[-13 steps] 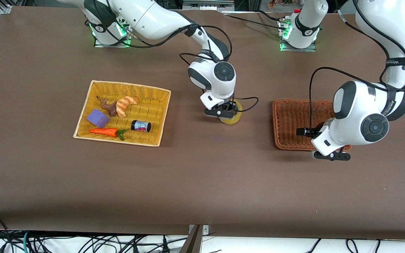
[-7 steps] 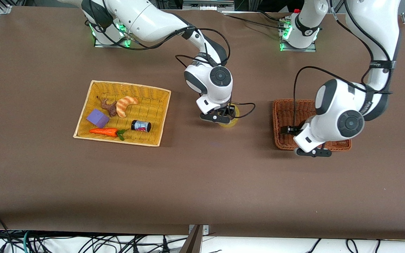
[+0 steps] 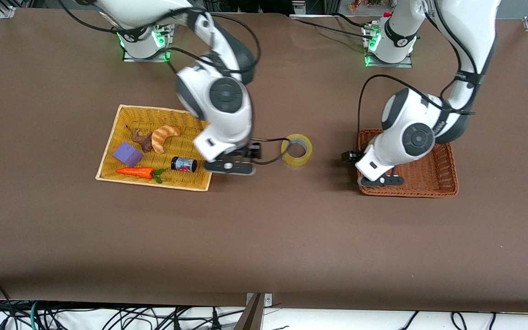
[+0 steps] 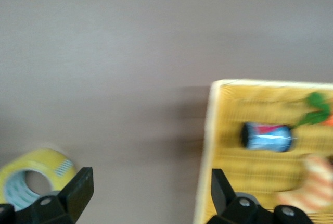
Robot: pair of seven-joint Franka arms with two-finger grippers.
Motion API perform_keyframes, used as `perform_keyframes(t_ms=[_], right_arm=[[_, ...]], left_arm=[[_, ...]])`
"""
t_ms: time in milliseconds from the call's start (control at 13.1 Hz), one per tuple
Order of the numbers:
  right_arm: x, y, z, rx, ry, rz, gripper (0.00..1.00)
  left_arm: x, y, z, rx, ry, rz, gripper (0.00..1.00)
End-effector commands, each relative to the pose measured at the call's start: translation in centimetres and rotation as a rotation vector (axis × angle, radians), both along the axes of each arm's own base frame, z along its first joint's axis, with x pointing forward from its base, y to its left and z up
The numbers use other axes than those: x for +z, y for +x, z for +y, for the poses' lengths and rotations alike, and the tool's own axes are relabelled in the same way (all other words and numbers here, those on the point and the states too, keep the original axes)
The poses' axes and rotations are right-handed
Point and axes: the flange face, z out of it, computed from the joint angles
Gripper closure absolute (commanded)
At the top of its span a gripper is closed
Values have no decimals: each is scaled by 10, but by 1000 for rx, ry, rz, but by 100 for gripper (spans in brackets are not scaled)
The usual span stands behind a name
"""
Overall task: Transfer tape with both arms
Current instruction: 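Grasp the tape with the left gripper while the right gripper releases it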
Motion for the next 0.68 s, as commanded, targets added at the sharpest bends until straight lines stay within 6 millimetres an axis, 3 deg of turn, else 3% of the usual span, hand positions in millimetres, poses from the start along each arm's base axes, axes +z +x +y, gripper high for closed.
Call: perform_keyframes(t_ms=[0,152,380,609], right_arm=[[49,-24,-113,92,47,62,0],[81,-31,-177,113,81,102,0],[117,-39,-224,131,80,118,0],[138,-29,-294,124,74,121,0]], left_arm=[[-9,-35,-39,73,-11,-45,0],[-24,-54,-71,87,-45,-72,0],[-36,-72,-108,131,-71,-71,0],[-50,-85,-134,140,-77,-91,0]])
